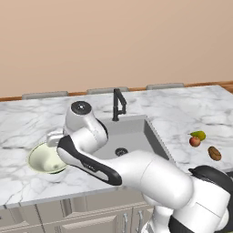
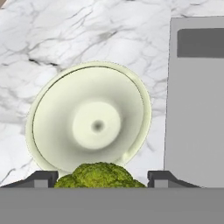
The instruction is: There is a mixed pile of frozen fruits and vegetables on the counter. Locate all the frozen vegetables and place the items in a bowl on the counter. Take all the frozen fruits and defrost them in a running sink.
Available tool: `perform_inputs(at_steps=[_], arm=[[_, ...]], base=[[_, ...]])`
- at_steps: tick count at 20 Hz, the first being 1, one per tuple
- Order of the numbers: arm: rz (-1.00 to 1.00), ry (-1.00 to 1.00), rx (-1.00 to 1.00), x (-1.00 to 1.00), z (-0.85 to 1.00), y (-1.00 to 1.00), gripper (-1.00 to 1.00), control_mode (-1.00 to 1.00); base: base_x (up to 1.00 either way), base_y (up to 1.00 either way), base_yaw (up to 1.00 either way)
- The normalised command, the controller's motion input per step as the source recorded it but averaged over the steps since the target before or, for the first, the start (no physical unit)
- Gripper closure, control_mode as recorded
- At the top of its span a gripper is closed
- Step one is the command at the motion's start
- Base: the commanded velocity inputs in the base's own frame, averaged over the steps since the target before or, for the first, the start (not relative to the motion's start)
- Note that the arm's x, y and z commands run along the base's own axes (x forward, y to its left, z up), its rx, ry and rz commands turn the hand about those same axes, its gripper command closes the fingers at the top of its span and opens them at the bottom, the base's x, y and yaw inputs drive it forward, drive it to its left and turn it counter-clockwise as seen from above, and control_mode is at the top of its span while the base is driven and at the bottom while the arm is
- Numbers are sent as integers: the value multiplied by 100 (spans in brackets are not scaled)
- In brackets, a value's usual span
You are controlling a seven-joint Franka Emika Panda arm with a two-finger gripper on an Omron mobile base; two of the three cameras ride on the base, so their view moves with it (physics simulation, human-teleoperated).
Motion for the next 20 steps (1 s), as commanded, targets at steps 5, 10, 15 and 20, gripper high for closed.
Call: perform_inputs(at_steps=[5,10,15,20], arm=[[0,1,0,1,-20,13,100,-100],[0,0,0,1,-20,21,100,-100],[0,0,0,5,-12,15,100,-100],[0,0,0,12,-8,1,100,-100]], base=[[0,0,0],[0,0,0],[0,0,0],[0,0,0]])
